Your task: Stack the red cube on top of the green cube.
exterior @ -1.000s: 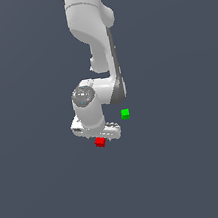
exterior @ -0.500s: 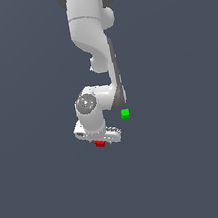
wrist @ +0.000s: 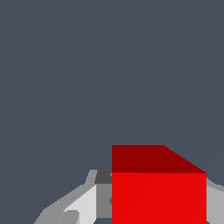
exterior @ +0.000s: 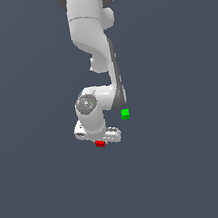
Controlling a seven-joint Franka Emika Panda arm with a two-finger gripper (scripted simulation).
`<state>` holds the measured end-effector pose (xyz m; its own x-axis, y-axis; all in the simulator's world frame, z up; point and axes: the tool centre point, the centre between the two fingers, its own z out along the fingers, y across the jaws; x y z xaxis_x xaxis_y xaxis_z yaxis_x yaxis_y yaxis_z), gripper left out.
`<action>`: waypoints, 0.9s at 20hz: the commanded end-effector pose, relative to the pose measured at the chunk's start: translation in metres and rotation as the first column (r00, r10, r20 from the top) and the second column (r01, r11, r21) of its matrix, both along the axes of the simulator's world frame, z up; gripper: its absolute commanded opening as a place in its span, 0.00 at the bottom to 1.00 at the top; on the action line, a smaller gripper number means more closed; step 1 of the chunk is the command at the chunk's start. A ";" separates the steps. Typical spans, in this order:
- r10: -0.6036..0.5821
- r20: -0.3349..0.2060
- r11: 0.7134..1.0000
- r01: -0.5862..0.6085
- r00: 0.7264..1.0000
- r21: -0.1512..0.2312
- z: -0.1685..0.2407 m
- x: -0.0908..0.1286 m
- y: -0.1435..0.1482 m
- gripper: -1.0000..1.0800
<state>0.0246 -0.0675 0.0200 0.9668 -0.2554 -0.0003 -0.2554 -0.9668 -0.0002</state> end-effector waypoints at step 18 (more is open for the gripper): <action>-0.001 0.000 1.000 0.001 1.000 0.000 0.079 -0.002 -0.001 0.00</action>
<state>0.0232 -0.0679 0.0891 0.9666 -0.2564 0.0000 -0.2564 -0.9666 -0.0005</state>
